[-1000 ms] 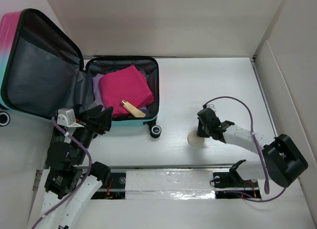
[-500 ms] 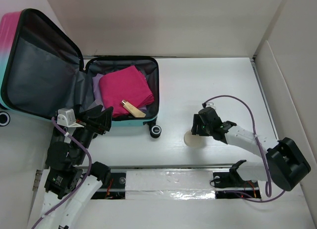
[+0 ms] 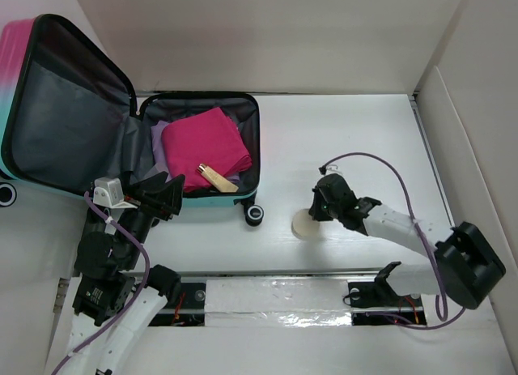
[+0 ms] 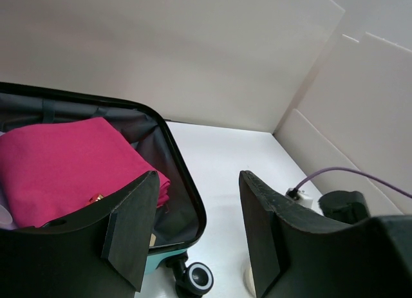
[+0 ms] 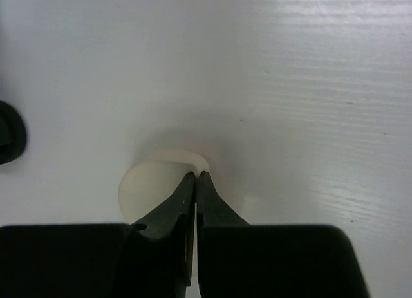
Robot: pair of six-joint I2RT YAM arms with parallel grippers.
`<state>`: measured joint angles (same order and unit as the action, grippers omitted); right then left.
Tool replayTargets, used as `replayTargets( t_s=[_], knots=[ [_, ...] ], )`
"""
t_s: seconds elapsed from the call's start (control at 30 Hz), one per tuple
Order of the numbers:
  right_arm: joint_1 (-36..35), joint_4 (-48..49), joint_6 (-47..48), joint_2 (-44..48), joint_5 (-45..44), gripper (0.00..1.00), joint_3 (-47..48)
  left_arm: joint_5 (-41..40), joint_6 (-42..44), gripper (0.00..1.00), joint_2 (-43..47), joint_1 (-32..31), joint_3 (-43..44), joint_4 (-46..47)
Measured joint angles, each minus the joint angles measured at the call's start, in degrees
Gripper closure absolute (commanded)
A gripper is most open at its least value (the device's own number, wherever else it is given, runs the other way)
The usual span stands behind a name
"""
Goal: Pack the luggage
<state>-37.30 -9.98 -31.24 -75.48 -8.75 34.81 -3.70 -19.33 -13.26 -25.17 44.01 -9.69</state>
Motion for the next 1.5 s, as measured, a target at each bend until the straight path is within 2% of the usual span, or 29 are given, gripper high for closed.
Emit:
replayTargets(
  t_s=[0.17,0.3,0.37,0.4,0.5,0.57,0.6,0.67,0.7,0.73,0.8,0.87,0.93,0.97,1.0,1.1,1.2,1.27,1.4,1.47,1.5],
  knots=[
    [-2.47,1.60,0.48,6.69,1.11,1.00,6.10,0.02,0.00,0.50,0.00,0.00,0.00,0.00],
    [-3.98,6.08,1.90,-1.60,4.24,1.00,23.06,-0.17,0.00,0.50,-0.07,0.00,0.00,0.00],
    [-5.60,8.85,2.56,-9.75,5.95,0.74,35.06,-0.85,0.00,0.50,-0.39,0.00,0.00,0.00],
    [-6.47,9.84,2.73,-14.40,6.88,0.49,41.99,-1.22,0.00,0.50,-0.74,0.00,0.00,0.04],
    [-8.02,12.74,3.37,-27.17,10.32,0.16,60.15,-2.84,0.02,0.50,-2.69,-0.02,0.00,0.04],
    [-8.26,15.23,3.58,-29.35,12.48,0.11,61.88,-4.26,0.02,0.51,-4.48,-0.02,-0.04,0.00],
    [-8.26,15.91,3.58,-28.74,13.25,0.11,59.47,-5.01,0.00,0.51,-5.46,-0.02,-0.04,-0.02],
    [-7.80,17.59,4.11,-24.85,13.94,0.27,51.41,-6.47,-0.09,0.52,-7.45,-0.02,-0.04,-0.04],
    [-7.56,17.51,4.66,-22.03,13.92,0.54,46.80,-7.26,-0.26,0.53,-8.37,-0.02,-0.04,-0.11],
    [-7.32,17.42,5.42,-19.06,13.88,0.69,42.34,-8.09,-0.50,0.55,-9.51,-0.02,-0.02,-0.22],
    [-6.80,18.38,6.25,-12.44,13.35,0.91,33.29,-9.94,-0.98,0.60,-11.52,-0.02,0.17,-0.79],
    [-6.45,18.45,7.58,-5.64,13.16,0.94,25.35,-12.07,-2.05,0.65,-13.79,-0.02,0.98,-1.73],
    [-6.16,18.51,9.18,0.50,12.46,0.98,18.91,-14.80,-3.52,0.74,-15.96,0.00,2.23,-2.73],
    [-6.12,18.29,10.19,2.84,11.93,0.99,16.72,-16.13,-4.33,0.79,-16.92,0.02,2.95,-3.23],
    [-6.10,18.12,11.06,4.35,11.47,1.00,15.41,-17.73,-5.11,0.88,-17.88,0.02,3.67,-3.87],
    [-5.60,18.14,13.40,7.54,9.97,1.00,12.41,-22.14,-7.61,1.00,-20.70,0.17,5.79,-6.10],
    [-4.74,19.50,15.39,11.43,8.66,1.00,7.43,-24.59,-9.90,1.00,-24.83,1.97,7.98,-8.96],
    [-3.91,20.87,16.17,13.35,8.02,1.00,4.04,-23.30,-10.88,1.00,-28.65,6.14,9.27,-10.23],
    [-3.21,19.23,17.03,14.08,7.48,0.98,2.21,-9.11,-11.39,1.00,-39.06,26.53,11.19,-9.97],
    [-3.21,18.71,17.40,14.47,7.48,0.94,2.23,-3.91,-12.02,0.87,-42.77,34.93,10.14,-9.86],
    [-3.21,18.45,17.53,14.84,7.48,0.93,2.23,-3.28,-12.46,0.69,-42.60,37.62,8.70,-10.36]
  ],
)
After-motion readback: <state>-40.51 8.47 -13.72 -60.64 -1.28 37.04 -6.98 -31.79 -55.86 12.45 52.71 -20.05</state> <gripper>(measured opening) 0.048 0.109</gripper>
